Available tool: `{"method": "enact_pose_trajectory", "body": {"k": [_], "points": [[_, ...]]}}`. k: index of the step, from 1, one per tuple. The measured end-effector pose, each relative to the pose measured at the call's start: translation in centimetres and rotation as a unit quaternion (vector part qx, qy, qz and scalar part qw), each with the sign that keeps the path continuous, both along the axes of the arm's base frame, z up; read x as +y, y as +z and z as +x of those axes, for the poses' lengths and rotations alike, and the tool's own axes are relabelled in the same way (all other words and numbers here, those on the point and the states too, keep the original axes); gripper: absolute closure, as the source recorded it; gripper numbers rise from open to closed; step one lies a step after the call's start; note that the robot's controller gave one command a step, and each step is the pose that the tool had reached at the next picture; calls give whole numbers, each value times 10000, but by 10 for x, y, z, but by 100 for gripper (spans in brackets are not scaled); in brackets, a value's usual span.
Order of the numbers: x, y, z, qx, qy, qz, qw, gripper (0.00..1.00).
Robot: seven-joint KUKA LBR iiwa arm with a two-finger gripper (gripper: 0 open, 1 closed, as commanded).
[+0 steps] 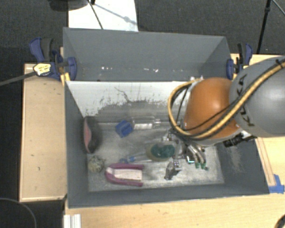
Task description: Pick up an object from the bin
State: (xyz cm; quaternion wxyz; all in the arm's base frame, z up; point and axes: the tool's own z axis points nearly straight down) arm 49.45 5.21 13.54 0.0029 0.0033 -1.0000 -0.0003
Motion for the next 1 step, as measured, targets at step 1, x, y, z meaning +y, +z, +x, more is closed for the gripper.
{"method": "enact_pose_trajectory", "body": {"k": [1], "points": [[27,55,-8,-60,-342,9,9994,0]]}}
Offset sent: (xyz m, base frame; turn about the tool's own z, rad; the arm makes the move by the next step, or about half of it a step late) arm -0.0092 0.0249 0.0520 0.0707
